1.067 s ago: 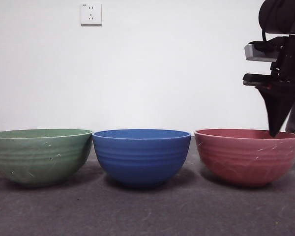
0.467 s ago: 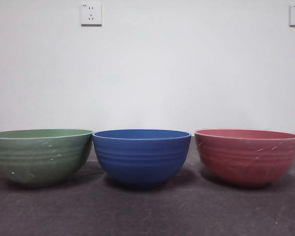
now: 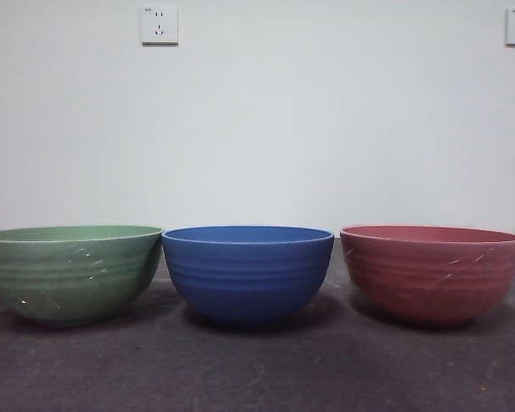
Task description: Pick up the green bowl on the top,put the green bowl on the left,pick up the red bowl in the middle,put the red bowl on the right
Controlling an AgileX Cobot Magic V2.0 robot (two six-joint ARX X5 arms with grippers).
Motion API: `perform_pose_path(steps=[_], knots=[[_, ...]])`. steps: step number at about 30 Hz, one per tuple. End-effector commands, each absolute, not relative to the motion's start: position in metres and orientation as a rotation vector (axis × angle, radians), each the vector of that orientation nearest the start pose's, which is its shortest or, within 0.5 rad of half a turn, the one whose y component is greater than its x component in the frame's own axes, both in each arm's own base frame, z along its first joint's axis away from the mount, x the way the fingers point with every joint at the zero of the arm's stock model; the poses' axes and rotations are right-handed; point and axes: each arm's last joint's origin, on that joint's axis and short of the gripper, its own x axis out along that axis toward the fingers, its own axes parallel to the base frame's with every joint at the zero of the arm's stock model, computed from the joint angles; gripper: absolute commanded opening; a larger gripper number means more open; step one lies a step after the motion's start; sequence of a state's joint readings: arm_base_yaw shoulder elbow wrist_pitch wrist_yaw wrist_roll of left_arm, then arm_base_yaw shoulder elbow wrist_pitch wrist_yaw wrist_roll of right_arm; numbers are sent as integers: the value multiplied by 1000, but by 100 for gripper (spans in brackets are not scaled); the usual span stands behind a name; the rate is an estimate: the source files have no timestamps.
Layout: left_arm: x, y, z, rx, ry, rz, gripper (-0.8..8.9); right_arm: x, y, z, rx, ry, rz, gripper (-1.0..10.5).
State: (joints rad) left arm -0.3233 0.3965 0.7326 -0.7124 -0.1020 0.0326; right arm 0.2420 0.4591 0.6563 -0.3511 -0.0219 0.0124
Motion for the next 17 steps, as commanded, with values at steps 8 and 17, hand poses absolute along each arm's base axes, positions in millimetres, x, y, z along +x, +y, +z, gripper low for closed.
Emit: perform_pose_path(steps=[8, 17], knots=[[74, -21, 310, 97, 351, -220, -3, 106, 27, 311, 9, 169, 258, 3], [66, -17, 309, 160, 338, -194, -3, 106, 27, 311, 9, 169, 258, 3]])
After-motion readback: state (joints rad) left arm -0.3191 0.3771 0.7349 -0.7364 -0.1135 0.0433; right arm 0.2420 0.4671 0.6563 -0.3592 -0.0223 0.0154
